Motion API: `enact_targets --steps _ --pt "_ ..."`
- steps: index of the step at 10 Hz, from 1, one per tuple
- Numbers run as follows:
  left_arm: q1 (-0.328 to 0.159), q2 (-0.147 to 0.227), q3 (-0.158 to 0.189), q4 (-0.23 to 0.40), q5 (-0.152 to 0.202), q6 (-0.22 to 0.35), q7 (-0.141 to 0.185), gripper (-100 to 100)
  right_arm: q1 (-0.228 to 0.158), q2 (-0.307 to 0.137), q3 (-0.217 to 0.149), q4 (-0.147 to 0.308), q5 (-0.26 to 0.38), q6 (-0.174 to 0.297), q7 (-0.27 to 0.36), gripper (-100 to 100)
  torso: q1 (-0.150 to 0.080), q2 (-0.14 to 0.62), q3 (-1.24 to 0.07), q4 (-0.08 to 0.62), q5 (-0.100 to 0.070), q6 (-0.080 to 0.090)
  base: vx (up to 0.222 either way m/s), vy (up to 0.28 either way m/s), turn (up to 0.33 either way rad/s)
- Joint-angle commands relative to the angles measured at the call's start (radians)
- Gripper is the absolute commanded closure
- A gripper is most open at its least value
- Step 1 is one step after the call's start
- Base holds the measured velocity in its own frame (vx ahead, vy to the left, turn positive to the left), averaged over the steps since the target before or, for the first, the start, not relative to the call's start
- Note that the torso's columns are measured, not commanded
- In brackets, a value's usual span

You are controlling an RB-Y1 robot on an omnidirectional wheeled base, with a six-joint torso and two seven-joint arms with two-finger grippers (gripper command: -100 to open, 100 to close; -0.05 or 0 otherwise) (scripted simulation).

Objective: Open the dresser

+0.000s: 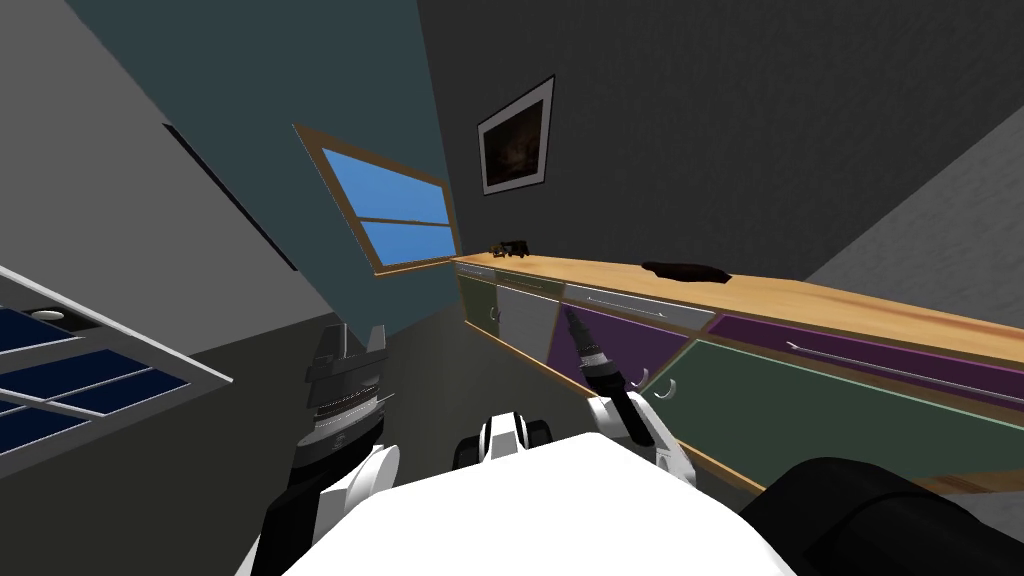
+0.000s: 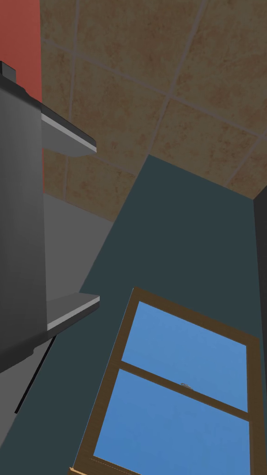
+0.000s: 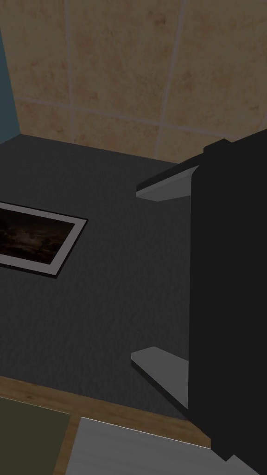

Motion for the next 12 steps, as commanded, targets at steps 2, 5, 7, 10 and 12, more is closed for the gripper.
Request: enact_targets --steps 2,5,7,10,12 --pt "0.0 0.0 0.0 0.0 0.0 0.0 0.0 0 -0.02 -0.03 -0.014 0.019 0.082 0.014 0.092 -100 0.0 0.001 0.001 0.0 0.0 0.0 0.046 0.014 0.003" --pt "0.0 0.0 0.0 0.0 0.0 0.0 0.0 0 -0.036 -0.048 -0.026 0.037 0.15 0.023 0.165 -100 0.0 0.001 0.0 0.0 0.0 0.0 0.048 0.017 0.003" --pt "0.0 0.0 0.0 0.0 0.0 0.0 0.0 0 -0.045 -0.056 -0.032 0.046 0.185 0.028 0.203 -100 0.0 -0.001 0.0 0.0 0.0 0.0 0.054 0.017 0.004" --pt "0.0 0.0 0.0 0.0 0.0 0.0 0.0 0 -0.064 -0.073 -0.044 0.067 0.259 0.039 0.281 -100 0.0 0.0 0.0 0.0 0.0 0.0 0.054 0.015 0.004" --pt "0.0 0.0 0.0 0.0 0.0 0.0 0.0 0 -0.083 -0.092 -0.056 0.091 0.326 0.05 0.344 -100 0.001 0.0 0.0 0.0 0.0 0.0 0.059 0.023 0.004"
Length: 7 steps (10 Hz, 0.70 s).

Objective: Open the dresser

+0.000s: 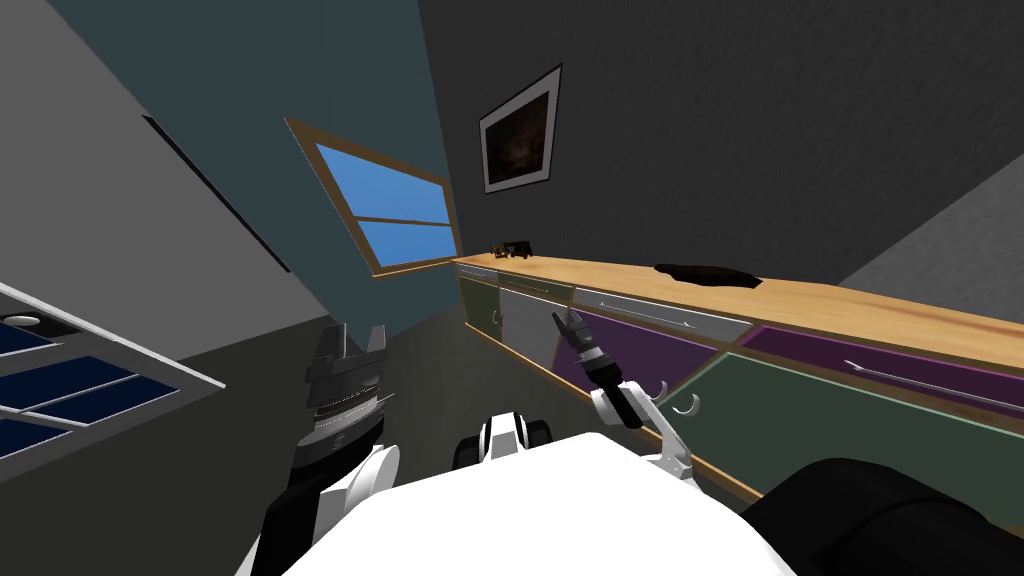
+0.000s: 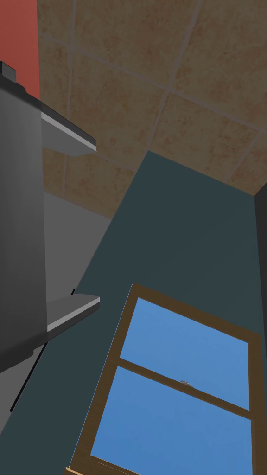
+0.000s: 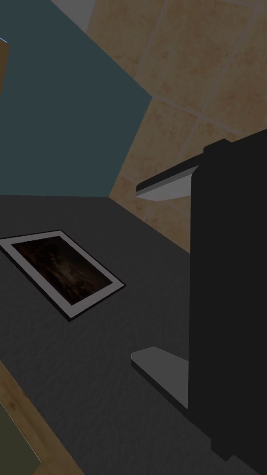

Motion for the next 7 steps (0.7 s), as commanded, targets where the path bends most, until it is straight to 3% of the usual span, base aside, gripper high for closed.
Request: enact_targets --steps 1,7 --pt "0.0 0.0 0.0 0.0 0.0 0.0 0.0 0 -0.015 -0.014 -0.009 0.019 0.058 0.009 0.068 -100 0.0 -0.001 0.0 0.0 0.0 0.0 0.052 0.013 0.002" --pt "0.0 0.0 0.0 0.0 0.0 0.0 0.0 0 -0.057 -0.063 -0.035 0.076 0.214 0.033 0.225 -100 0.0 0.0 0.0 0.0 0.0 0.0 0.053 0.015 0.003"
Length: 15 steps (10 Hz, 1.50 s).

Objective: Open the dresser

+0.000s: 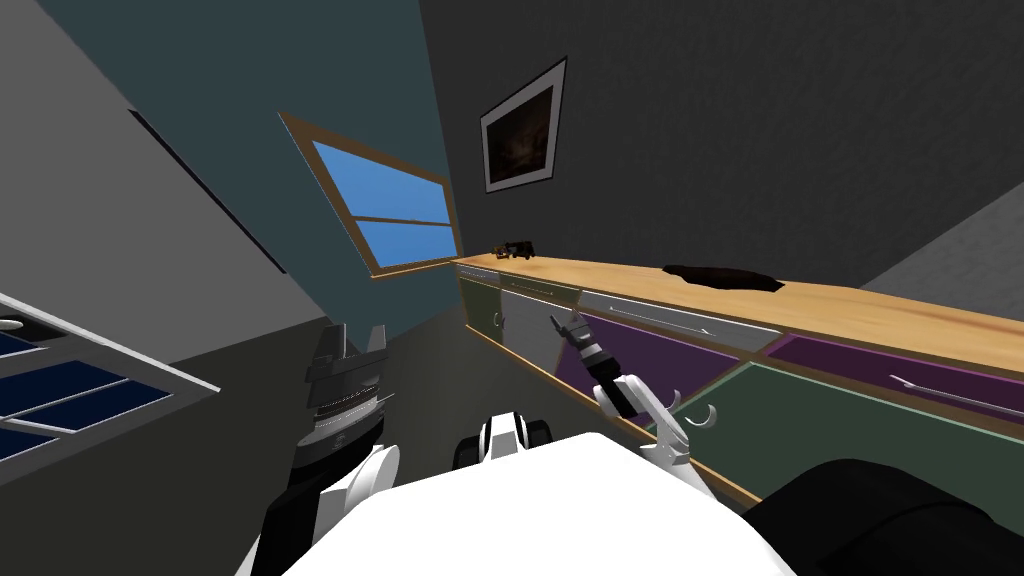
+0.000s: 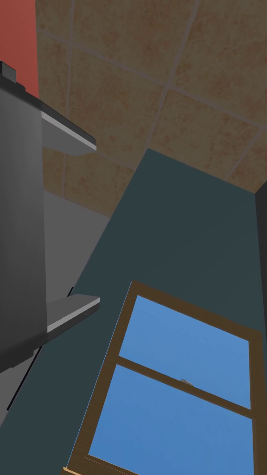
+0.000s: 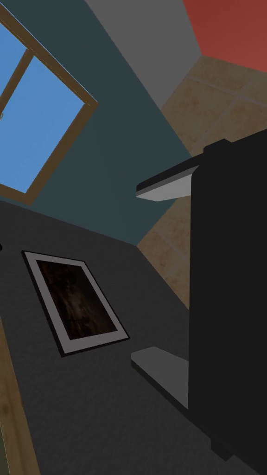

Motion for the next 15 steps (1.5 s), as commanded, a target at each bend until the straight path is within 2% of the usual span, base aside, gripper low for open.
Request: enact_targets --steps 1,2,3,5,6,7,8,10,11,13,14,15 --pt "0.0 0.0 0.0 0.0 0.0 0.0 0.0 0 -0.014 -0.012 -0.006 0.02 0.051 0.006 0.059 -100 0.0 0.0 0.0 0.0 0.0 0.0 0.043 0.016 0.002" --pt "0.0 0.0 0.0 0.0 0.0 0.0 0.0 0 -0.025 -0.026 -0.012 0.036 0.09 0.012 0.097 -100 0.0 0.001 0.0 0.0 0.0 0.0 0.045 0.017 0.003" --pt "0.0 0.0 0.0 0.0 0.0 0.0 0.0 0 -0.025 -0.026 -0.012 0.036 0.09 0.012 0.101 -100 0.0 0.0 0.0 0.0 0.0 0.0 0.038 0.012 0.003" --pt "0.0 0.0 0.0 0.0 0.0 0.0 0.0 0 -0.047 -0.057 -0.025 0.07 0.16 0.025 0.169 -100 -0.001 0.0 0.0 0.0 0.0 0.0 0.057 0.013 0.005" --pt "0.0 0.0 0.0 0.0 0.0 0.0 0.0 0 -0.047 -0.057 -0.025 0.07 0.167 0.025 0.184 -100 0.0 -0.002 -0.001 0.0 0.0 0.0 0.068 0.018 0.002" --pt "0.0 0.0 0.0 0.0 0.0 0.0 0.0 0 -0.058 -0.073 -0.031 0.087 0.205 0.031 0.221 -100 0.0 -0.001 -0.001 0.0 0.0 0.0 0.057 0.019 0.003" --pt "0.0 0.0 0.0 0.0 0.0 0.0 0.0 0 -0.058 -0.073 -0.031 0.087 0.205 0.031 0.224 -100 0.0 0.0 0.0 0.0 0.0 0.0 0.038 0.013 0.002" --pt "0.0 0.0 0.0 0.0 0.0 0.0 0.0 0 -0.079 -0.105 -0.043 0.121 0.273 0.044 0.291 -100 -0.001 0.001 0.001 0.0 0.0 0.0 0.05 0.016 0.004" --pt "0.0 0.0 0.0 0.0 0.0 0.0 0.0 0 -0.079 -0.105 -0.043 0.121 0.278 0.044 0.302 -100 0.0 -0.001 0.0 0.0 0.0 0.0 0.047 0.016 0.003" --pt "0.0 0.0 0.0 0.0 0.0 0.0 0.0 0 -0.1 -0.135 -0.055 0.154 0.345 0.056 0.363 -100 0.0 -0.001 0.0 0.0 0.0 0.0 0.058 0.015 0.004" --pt "0.0 0.0 0.0 0.0 0.0 0.0 0.0 0 -0.1 -0.135 -0.055 0.154 0.347 0.056 0.376 -100 0.0 -0.001 0.0 0.0 0.0 0.0 0.043 0.01 0.002" --pt "0.0 0.0 0.0 0.0 0.0 0.0 0.0 0 -0.109 -0.15 -0.06 0.169 0.38 0.061 0.41 -100 0.0 0.0 0.0 0.0 0.0 0.0 0.042 0.007 0.002"
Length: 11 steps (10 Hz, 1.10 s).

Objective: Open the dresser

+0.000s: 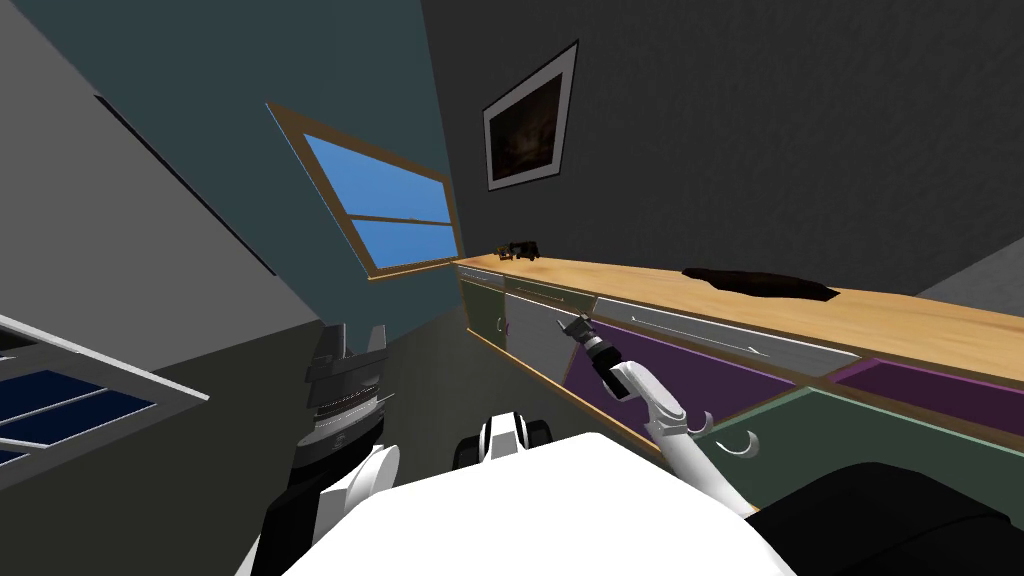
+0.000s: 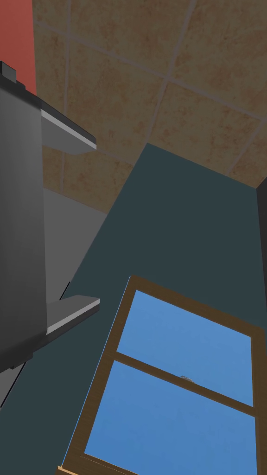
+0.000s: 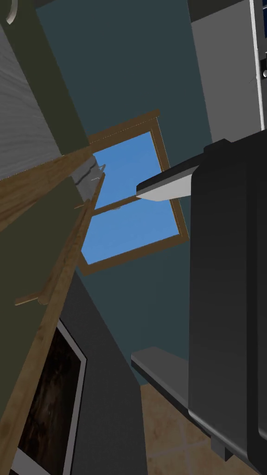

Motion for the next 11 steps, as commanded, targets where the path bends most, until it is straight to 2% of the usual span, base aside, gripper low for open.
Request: enact_targets --steps 1,2,9,11 --pt "0.0 0.0 0.0 0.0 0.0 0.0 0.0 0 -0.023 -0.03 -0.012 0.037 0.07 0.009 0.075 -100 0.0 0.0 0.0 0.0 0.0 0.0 0.054 0.021 0.006" --pt "0.0 0.0 0.0 0.0 0.0 0.0 0.0 0 -0.023 -0.03 -0.012 0.037 0.07 0.009 0.081 -100 0.001 -0.001 0.0 0.0 0.0 0.0 0.047 0.015 0.0" --pt "0.0 0.0 0.0 0.0 0.0 0.0 0.0 0 -0.069 -0.118 -0.039 0.106 0.232 0.035 0.254 -100 0.0 0.0 0.0 0.0 0.0 0.0 0.049 0.015 0.003" --pt "0.0 0.0 0.0 0.0 0.0 0.0 0.0 0 -0.067 -0.119 -0.039 0.105 0.233 0.037 0.254 -100 0.0 0.0 0.0 0.0 0.0 0.0 0.027 0.006 0.001"
